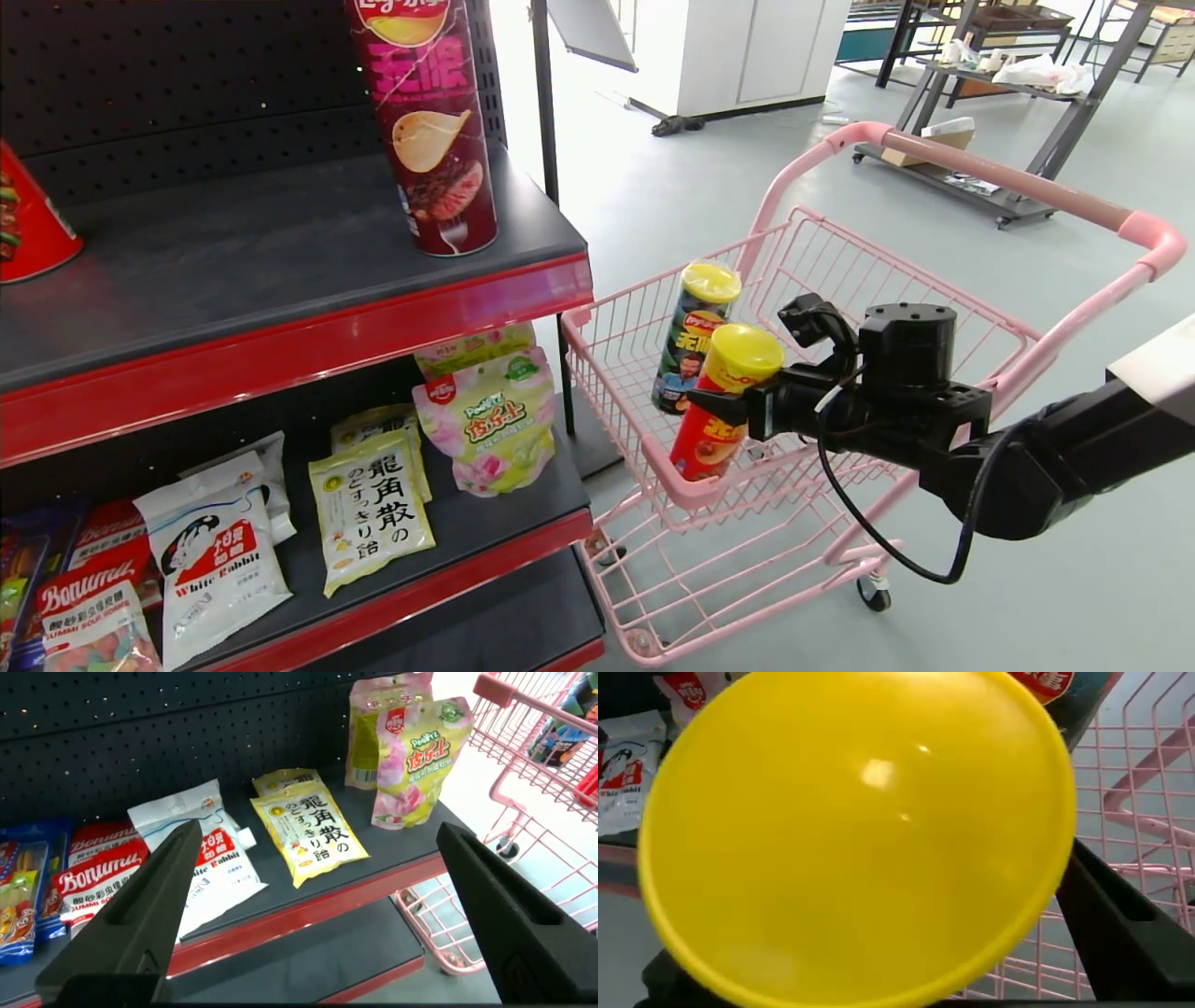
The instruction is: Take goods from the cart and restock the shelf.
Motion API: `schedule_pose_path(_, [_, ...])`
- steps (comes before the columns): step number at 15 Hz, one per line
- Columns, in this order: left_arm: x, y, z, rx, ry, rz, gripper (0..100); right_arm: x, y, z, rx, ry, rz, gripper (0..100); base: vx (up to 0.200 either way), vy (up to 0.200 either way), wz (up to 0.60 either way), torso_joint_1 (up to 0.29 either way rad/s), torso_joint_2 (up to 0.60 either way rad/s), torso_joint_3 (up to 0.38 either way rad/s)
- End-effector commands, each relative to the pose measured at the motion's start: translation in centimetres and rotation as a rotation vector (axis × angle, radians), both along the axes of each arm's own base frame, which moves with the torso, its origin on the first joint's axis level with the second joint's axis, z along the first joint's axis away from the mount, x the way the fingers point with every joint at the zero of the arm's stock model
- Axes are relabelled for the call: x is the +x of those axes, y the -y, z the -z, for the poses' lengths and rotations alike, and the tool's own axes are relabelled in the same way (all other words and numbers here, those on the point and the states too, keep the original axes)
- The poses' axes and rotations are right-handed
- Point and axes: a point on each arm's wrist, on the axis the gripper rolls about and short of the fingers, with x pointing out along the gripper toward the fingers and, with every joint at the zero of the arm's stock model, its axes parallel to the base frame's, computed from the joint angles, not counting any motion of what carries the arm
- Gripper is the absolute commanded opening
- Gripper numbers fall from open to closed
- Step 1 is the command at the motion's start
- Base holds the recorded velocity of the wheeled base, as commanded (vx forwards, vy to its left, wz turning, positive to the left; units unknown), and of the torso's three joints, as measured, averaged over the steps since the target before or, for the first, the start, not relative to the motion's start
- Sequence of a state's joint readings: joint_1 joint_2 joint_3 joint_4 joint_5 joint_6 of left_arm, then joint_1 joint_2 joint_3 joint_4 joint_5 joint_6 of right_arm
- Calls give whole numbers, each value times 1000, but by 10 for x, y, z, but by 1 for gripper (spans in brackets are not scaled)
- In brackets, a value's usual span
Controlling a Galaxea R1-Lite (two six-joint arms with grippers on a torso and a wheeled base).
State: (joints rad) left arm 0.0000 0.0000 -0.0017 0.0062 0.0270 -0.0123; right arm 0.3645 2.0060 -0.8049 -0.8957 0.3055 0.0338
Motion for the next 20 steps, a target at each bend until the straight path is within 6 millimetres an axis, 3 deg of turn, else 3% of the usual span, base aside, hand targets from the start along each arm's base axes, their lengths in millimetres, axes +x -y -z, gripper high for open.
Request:
schedule_pose_path(1, [0,0,0,-1,-2,-1,100,0,-1,2,-1,-5,0,0,0,0,0,0,0,0])
schedule_pose_path(4, [0,0,0,0,-2,-1,100,-2,0,0,-4,-4,10,0,0,0,0,0,0,0])
schedule_pose_path(7, [0,0,0,-1,-2,-1,100,-25,10,-37,22,77,28,0,0,0,0,0,0,0])
schedule_pose_path(8, [0,0,0,0,-2,-1,100,-31,17,-59,44,143,43,0,0,0,0,0,0,0])
schedule_pose_path(9, [0,0,0,0,-2,-1,100,-32,20,-64,50,160,51,0,0,0,0,0,0,0])
schedule_pose_path(12, [0,0,0,0,-2,-1,100,-55,39,-161,101,310,86,0,0,0,0,0,0,0])
schedule_pose_path(14, [0,0,0,0,-2,-1,100,-92,38,-203,107,301,36,0,0,0,0,0,0,0])
schedule_pose_path(16, [0,0,0,0,-2,1,100,-126,31,-213,117,275,-39,0,0,0,0,0,0,0])
schedule_pose_path(19, [0,0,0,-1,-2,-1,100,-181,30,-183,79,174,-169,0,0,0,0,0,0,0])
schedule_pose_path(20, [0,0,0,-1,-2,-1,100,-191,29,-176,67,146,-203,0,0,0,0,0,0,0])
